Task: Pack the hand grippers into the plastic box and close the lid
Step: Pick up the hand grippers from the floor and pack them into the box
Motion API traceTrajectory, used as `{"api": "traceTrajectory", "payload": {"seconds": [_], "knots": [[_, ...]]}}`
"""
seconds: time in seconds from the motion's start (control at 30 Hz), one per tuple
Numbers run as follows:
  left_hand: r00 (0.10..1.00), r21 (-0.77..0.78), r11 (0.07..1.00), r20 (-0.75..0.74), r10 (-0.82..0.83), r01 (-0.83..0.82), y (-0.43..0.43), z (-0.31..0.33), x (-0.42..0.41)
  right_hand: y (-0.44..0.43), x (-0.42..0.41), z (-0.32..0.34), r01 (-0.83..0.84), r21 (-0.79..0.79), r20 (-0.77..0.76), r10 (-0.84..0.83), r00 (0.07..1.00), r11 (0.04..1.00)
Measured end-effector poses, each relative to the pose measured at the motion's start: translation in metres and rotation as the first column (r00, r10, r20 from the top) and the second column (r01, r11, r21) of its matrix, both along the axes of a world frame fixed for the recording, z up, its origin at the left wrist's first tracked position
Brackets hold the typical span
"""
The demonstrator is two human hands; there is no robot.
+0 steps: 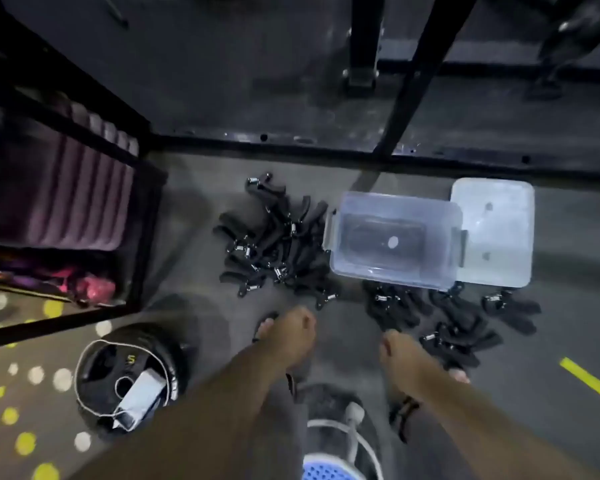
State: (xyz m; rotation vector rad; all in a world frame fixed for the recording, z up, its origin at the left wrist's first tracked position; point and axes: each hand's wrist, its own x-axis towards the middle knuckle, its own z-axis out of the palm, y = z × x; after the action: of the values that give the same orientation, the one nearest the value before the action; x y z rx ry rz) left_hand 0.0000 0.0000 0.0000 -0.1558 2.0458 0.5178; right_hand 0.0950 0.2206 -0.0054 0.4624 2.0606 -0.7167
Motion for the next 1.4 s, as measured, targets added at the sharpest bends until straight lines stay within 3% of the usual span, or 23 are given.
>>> {"api": "traceTrajectory", "payload": {"seconds": [0.1, 0.23, 0.4, 0.6, 0.73, 0.8, 0.87, 0.97, 1.1, 1.23, 1.4], "knots": [[0.998, 0.064, 0.996, -0.011, 0.063, -0.063, 0.013, -0.057, -0.022, -0.015, -0.037, -0.055, 0.017, 0.031, -0.12, -0.013, 0.993, 0.999], [0.973, 0.014, 1.0, -0.228, 0.028, -0.025, 0.035, -0.122, -0.067, -0.039, -0.083, -0.125, 0.015, 0.064, -0.354, 0.008, 0.935, 0.998], [0.907, 0.143, 0.99, -0.418, 0.046, 0.016, 0.057, -0.19, -0.109, -0.049, -0.146, -0.202, 0.09, -0.008, -0.575, -0.078, 0.815, 0.996], [0.863, 0.221, 0.974, -0.501, 0.067, 0.052, 0.073, -0.23, -0.133, -0.054, -0.179, -0.215, 0.289, -0.307, -0.558, -0.418, 0.717, 0.907], [0.883, 0.158, 0.98, -0.469, -0.03, 0.117, 0.073, -0.213, -0.131, -0.054, -0.178, -0.211, 0.251, -0.316, -0.532, -0.39, 0.752, 0.915], [0.89, 0.108, 0.964, -0.419, -0.178, 0.244, 0.073, -0.19, -0.129, -0.055, -0.174, -0.208, 0.285, -0.288, -0.509, -0.398, 0.763, 0.914], [0.832, -0.002, 0.899, -0.379, -0.405, 0.437, 0.068, -0.165, -0.127, -0.061, -0.171, -0.203, 0.304, -0.233, -0.493, -0.382, 0.782, 0.924], [0.771, -0.136, 0.842, -0.346, -0.535, 0.523, 0.049, -0.147, -0.129, -0.07, -0.16, -0.203, 0.241, -0.136, -0.464, -0.277, 0.842, 0.961], [0.728, -0.241, 0.832, -0.404, -0.555, 0.5, 0.016, -0.154, -0.145, -0.066, -0.165, -0.206, 0.193, -0.057, -0.514, -0.195, 0.835, 0.979], [0.726, -0.363, 0.798, -0.346, -0.594, 0.48, -0.019, -0.179, -0.17, -0.067, -0.172, -0.217, 0.226, -0.093, -0.566, -0.238, 0.79, 0.97], [0.753, -0.337, 0.835, -0.372, -0.543, 0.435, -0.043, -0.241, -0.174, -0.067, -0.183, -0.238, 0.215, -0.124, -0.629, -0.244, 0.738, 0.969]]}}
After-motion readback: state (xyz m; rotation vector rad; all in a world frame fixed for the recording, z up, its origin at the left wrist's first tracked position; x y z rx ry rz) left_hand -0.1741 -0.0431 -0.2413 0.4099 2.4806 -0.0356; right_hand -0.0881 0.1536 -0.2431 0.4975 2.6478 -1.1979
